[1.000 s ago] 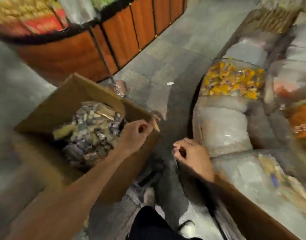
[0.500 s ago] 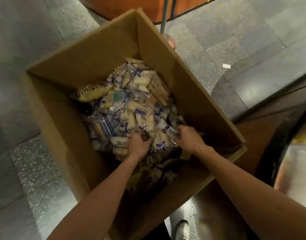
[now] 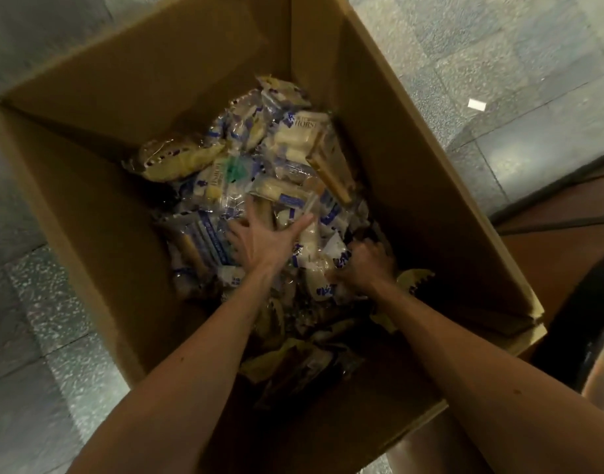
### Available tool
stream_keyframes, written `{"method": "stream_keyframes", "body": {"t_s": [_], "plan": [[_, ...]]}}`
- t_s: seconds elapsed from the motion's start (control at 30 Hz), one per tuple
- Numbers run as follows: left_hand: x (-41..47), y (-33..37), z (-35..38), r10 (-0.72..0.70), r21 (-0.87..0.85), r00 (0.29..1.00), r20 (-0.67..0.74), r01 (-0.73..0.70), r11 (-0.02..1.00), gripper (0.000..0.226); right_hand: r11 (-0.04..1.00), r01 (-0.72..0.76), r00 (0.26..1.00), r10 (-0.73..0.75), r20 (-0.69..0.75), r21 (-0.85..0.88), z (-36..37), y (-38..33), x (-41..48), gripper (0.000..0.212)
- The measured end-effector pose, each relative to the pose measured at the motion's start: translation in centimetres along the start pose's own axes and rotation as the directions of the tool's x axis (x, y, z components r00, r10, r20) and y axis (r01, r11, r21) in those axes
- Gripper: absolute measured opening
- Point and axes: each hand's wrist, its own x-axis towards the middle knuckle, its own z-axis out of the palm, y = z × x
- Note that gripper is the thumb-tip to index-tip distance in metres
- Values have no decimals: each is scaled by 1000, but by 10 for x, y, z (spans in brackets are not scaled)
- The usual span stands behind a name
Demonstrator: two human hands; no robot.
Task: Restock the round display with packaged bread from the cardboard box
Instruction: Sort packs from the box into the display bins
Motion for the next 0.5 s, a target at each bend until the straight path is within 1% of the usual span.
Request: {"method": "stream_keyframes", "body": {"t_s": [0.1, 0.2, 0.27, 0.3, 0.37, 0.4, 0.47, 0.5], "plan": [[-1, 8, -1, -30, -10, 998, 63, 30, 999, 117, 999, 53, 999, -53, 2, 6, -2, -1, -3, 74], [4, 30, 2, -140, -61, 988, 69, 144, 988, 111, 995, 97, 995, -96, -7, 27, -8, -8, -10, 70], [11, 43, 7, -204, -28, 977, 70, 206, 978, 106, 994, 99, 995, -98, -15, 49, -13, -11, -13, 64], [12, 47, 10, -215, 22, 975, 61, 214, 977, 100, 992, 78, 997, -76, -17, 96, -16, -10, -16, 59], [12, 42, 16, -171, 102, 984, 48, 166, 981, 87, 965, 14, 1000, -7, -25, 261, -22, -3, -19, 50], [11, 35, 17, -123, 119, 991, 49, 117, 986, 83, 938, -26, 999, 37, -25, 345, -27, 1, -21, 50], [5, 17, 16, 3, 194, 998, 63, -15, 981, 79, 874, -98, 993, 115, -6, 476, -38, 7, -24, 59], [-1, 8, 15, 67, 270, 994, 86, -88, 959, 78, 829, -124, 990, 138, 15, 545, -42, 10, -26, 63]]}}
